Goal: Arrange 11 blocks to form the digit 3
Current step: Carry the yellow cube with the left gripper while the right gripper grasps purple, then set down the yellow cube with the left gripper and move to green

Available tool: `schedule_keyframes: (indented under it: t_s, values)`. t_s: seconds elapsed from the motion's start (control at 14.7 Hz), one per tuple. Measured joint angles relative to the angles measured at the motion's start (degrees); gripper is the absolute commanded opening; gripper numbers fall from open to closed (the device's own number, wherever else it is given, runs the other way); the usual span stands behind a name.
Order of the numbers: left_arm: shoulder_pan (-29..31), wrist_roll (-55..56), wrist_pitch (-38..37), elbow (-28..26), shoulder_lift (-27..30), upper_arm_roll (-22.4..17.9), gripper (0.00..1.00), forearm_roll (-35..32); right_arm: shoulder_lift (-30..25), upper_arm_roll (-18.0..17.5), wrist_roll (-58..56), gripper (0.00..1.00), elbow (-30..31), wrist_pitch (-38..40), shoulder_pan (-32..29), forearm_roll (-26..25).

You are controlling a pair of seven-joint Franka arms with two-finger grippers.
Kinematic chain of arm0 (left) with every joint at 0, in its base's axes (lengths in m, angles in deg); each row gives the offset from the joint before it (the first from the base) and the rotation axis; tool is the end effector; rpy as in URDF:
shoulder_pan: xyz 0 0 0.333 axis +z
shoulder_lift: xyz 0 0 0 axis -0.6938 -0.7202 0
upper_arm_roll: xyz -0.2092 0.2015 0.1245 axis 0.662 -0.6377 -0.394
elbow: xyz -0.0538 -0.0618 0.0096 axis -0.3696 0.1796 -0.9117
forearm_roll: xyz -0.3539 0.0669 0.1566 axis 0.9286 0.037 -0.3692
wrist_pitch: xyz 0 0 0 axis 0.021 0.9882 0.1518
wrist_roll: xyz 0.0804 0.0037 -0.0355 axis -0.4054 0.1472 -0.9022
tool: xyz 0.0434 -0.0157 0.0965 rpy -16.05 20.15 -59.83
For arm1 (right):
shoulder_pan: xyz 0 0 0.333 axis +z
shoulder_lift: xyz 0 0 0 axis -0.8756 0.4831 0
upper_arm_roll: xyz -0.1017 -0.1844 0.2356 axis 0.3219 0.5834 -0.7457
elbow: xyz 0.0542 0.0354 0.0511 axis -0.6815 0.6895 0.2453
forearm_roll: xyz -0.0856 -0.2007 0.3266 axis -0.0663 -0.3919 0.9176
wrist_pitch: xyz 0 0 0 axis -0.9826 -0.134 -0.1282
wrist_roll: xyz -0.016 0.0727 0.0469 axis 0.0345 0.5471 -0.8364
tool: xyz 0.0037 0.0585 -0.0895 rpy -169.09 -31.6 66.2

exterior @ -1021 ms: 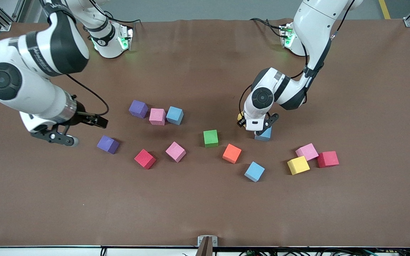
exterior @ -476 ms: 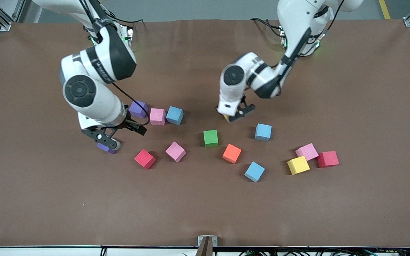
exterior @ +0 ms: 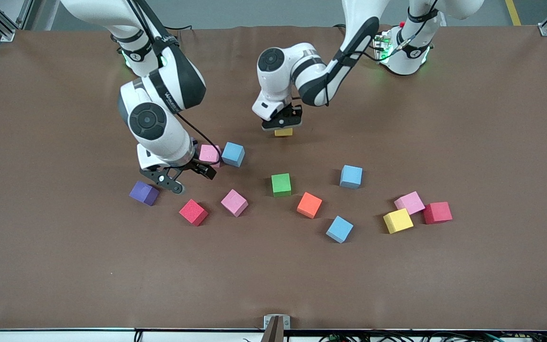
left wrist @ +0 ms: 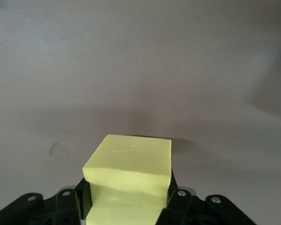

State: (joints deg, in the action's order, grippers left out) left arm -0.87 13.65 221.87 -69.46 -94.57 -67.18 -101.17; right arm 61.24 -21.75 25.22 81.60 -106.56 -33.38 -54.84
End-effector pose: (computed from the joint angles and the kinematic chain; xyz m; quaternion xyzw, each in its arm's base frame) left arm 0.3095 -0.5257 0.2288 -0.9989 -0.0259 0.0016 0.0403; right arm 0.5563 0.2965 0.3558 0.9671 -0.2500 -0.0445 0.0180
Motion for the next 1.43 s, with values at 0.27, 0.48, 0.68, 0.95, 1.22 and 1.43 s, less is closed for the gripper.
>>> schedule_keyframes:
  t_s: [0.27,0.48,0.68,0.95,1.22,1.43]
  values:
    - [-1.98,-0.52,0.42,2.49,-2.34,-0.04,0.21,-0.93,-1.33,0.01,2.85,1.00,5.70,-5.28,0.39,0.18]
    - [-2.26,-0.53,0.53,4.61,-5.50,-0.07,0.20,-3.84,-2.52,0.01,9.62,1.00,9.55,-7.33,0.50,0.30]
    - [-2.22,-0.53,0.36,5.54,-6.27,-0.15,0.33,-4.21,-3.25,0.00,13.61,1.00,13.30,-9.44,0.74,0.30]
    - [-2.17,-0.47,0.36,5.89,-6.58,-0.24,1.00,-4.21,-7.88,0.09,11.03,1.00,20.44,-12.06,0.86,0.04]
    - [-1.76,-0.40,0.44,6.92,-7.58,-0.73,1.00,-4.21,-13.44,0.87,-2.07,1.00,27.95,-14.69,-0.18,0.02]
    - [-1.38,0.15,-0.31,9.07,-7.29,-0.80,1.00,-4.21,-15.19,1.01,-12.23,1.00,34.81,-23.12,-1.71,0.02]
